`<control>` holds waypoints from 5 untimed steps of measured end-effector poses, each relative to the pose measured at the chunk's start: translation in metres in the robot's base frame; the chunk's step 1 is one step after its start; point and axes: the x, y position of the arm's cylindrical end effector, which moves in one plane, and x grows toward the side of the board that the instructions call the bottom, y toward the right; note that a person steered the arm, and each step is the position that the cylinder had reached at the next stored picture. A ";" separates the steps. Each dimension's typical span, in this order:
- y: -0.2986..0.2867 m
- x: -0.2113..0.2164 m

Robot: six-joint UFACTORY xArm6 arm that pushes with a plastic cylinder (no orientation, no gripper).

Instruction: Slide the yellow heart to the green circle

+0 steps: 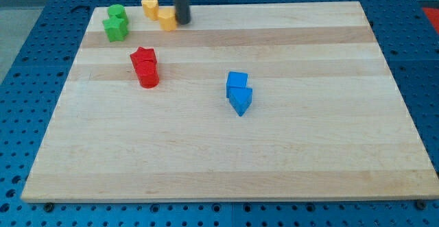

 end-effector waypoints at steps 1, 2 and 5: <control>-0.053 0.000; -0.060 0.000; 0.019 -0.045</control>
